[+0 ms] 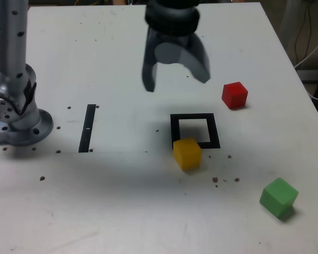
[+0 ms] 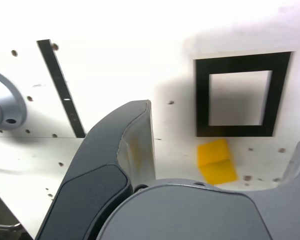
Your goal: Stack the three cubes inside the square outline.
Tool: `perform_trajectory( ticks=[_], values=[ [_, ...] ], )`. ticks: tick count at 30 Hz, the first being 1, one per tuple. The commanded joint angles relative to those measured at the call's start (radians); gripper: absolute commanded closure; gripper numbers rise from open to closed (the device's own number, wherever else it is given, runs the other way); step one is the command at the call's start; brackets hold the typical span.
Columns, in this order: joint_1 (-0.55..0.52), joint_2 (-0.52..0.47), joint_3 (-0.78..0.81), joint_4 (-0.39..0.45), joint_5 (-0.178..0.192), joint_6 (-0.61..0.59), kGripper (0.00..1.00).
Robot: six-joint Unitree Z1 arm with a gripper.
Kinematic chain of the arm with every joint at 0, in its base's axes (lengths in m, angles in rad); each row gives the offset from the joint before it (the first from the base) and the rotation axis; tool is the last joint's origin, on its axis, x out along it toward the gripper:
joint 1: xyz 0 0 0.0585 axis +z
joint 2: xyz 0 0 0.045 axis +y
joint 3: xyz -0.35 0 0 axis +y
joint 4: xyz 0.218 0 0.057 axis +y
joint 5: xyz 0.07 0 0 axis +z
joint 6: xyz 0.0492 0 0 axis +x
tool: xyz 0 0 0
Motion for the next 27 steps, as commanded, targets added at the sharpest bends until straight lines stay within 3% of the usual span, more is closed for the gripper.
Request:
perform_trajectory(
  ticks=[1,9,16,27],
  values=[
    [-0.001,0.035,-0.044,0.013,0.001,0.001,0.00],
    [0.019,0.170,-0.231,0.053,-0.019,-0.011,0.00],
    [0.042,0.269,-0.355,0.070,-0.040,-0.096,0.00],
    [0.093,0.385,-0.477,0.075,-0.028,-0.136,0.00]
  ],
)
